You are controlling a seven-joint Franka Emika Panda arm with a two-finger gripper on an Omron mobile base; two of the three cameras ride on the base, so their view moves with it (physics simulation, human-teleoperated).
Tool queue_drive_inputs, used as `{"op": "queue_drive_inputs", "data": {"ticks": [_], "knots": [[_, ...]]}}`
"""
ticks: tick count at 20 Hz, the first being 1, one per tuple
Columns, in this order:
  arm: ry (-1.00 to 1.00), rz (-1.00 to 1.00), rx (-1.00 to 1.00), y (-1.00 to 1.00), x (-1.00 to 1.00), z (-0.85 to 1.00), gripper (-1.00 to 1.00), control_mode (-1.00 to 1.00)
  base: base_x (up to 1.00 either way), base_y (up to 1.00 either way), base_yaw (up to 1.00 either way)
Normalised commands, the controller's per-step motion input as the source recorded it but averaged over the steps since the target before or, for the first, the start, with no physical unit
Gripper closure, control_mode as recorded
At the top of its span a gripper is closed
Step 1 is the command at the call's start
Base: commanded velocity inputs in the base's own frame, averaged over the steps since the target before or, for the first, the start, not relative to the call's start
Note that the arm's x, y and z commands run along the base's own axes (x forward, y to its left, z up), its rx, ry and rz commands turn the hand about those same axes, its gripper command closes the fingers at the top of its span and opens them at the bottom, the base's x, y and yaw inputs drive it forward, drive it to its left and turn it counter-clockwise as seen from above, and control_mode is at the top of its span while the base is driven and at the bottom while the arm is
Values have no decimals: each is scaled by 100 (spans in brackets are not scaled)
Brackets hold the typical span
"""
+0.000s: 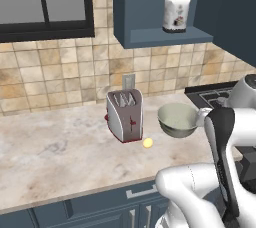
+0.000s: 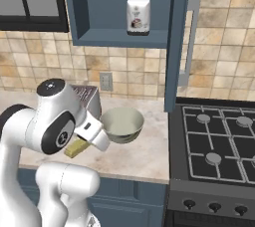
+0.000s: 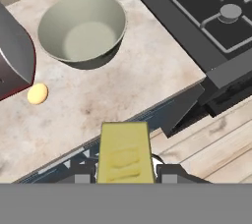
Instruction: Pick the egg and butter from the fridge and place them by the bowl for mixing.
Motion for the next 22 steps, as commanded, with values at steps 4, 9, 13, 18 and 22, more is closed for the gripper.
{"op": "queue_drive_inputs", "data": {"ticks": [4, 9, 13, 18, 22], "knots": [[-2, 1, -1, -46, 43, -30, 100, -100, 0, 0, 0], [-3, 0, -5, -26, 40, -51, 100, -100, 0, 0, 0], [-1, 0, -5, -7, 36, -53, 100, -100, 0, 0, 0], [0, -12, -3, 1, 43, -31, 100, -100, 0, 0, 0], [0, -29, 0, -16, 13, -7, 100, -100, 0, 0, 0]]}}
